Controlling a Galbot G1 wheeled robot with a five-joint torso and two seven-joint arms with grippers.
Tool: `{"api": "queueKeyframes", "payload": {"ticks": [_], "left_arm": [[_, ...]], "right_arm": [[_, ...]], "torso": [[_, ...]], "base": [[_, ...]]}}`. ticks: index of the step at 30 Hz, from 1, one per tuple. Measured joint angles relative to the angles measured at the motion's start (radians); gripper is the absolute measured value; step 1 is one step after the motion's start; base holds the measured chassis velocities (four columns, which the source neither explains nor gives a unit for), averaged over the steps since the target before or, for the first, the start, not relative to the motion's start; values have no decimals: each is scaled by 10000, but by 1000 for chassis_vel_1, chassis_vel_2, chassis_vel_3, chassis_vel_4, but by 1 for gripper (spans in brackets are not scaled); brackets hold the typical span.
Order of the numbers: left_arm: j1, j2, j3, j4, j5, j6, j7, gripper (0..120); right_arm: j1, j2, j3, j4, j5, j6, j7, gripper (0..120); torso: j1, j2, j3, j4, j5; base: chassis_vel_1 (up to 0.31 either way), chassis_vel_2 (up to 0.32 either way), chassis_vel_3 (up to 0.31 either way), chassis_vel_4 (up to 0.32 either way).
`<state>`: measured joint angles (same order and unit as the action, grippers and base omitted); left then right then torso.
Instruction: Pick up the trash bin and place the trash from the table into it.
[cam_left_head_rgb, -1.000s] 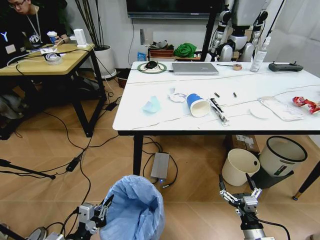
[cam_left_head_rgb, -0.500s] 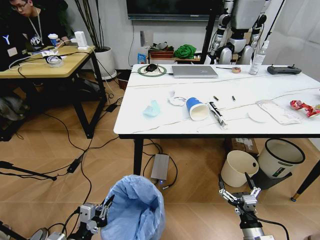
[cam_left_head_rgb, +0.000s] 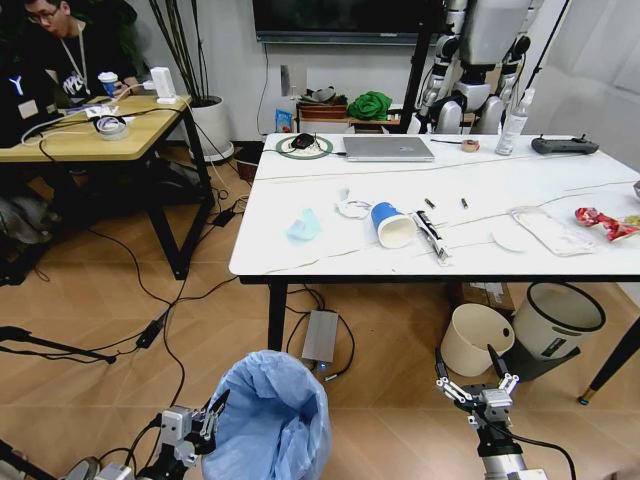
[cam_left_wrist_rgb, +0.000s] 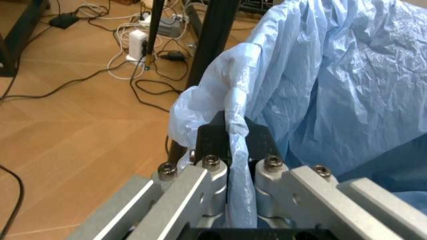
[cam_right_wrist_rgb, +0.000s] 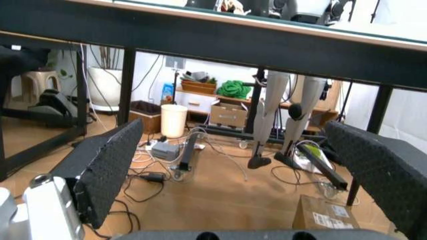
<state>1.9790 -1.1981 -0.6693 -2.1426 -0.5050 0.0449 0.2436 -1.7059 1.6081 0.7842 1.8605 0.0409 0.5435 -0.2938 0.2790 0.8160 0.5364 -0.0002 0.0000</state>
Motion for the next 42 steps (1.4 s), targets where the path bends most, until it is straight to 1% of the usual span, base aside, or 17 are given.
{"api": "queueKeyframes", "payload": {"ticks": [3, 5, 9, 11, 17, 19, 25, 26, 31, 38, 42], "left_arm": [[-8, 5, 6, 0, 6, 0, 3, 0], [-9, 8, 8, 0, 7, 1, 3, 0], [-17, 38, 15, -9, 0, 18, 3, 0], [-17, 41, 15, -16, -4, 21, 3, 0], [-30, 53, 15, -24, -20, 31, 3, 0], [-31, 54, 15, -24, -21, 31, 5, 0], [-47, 55, 41, 4, -24, 31, 14, 0], [-47, 55, 41, 4, -24, 31, 14, 0], [-56, 52, 66, 5, -24, 38, 14, 0], [-59, 44, 103, 5, -15, 44, 9, 0], [-59, 34, 135, 2, 18, 50, -1, 0]], "right_arm": [[-18, 0, 4, 12, 0, 10, 0, 100], [-18, 0, 4, 14, 0, 11, 0, 100], [-20, 0, 5, 39, -1, 13, -1, 100], [-21, 0, 6, 41, -1, 14, -2, 100], [-26, 0, -1, 50, -14, 20, -7, 100], [-26, 0, -1, 52, -16, 20, -7, 100], [-37, 0, -1, 56, -18, 24, -8, 100], [-37, 0, -1, 56, -18, 24, -8, 100], [-43, 0, 3, 56, -19, 33, -8, 100], [-62, 0, 10, 56, -20, 42, -8, 100], [-81, -1, 12, 67, -21, 54, -9, 100]], "torso": [[70, 161, 90, 0, 0], [83, 193, 110, 0, 0], [178, 432, 255, 0, 0], [192, 463, 272, 0, 0], [331, 788, 458, 0, 0], [346, 825, 479, 0, 0], [494, 1162, 668, 0, 0], [494, 1162, 668, 0, 0], [616, 1444, 828, 0, 0], [725, 1703, 977, 0, 0], [825, 1928, 1103, 0, 0]], "base": [[0, 0, 0, 0], [0, 0, 0, 0], [0, 0, 0, 0], [0, 0, 0, 0], [0, 0, 0, 0], [0, 0, 0, 0], [0, 0, 0, 0], [0, 0, 0, 0], [0, 0, 0, 0], [0, 0, 0, 0], [0, 0, 0, 0]]}}
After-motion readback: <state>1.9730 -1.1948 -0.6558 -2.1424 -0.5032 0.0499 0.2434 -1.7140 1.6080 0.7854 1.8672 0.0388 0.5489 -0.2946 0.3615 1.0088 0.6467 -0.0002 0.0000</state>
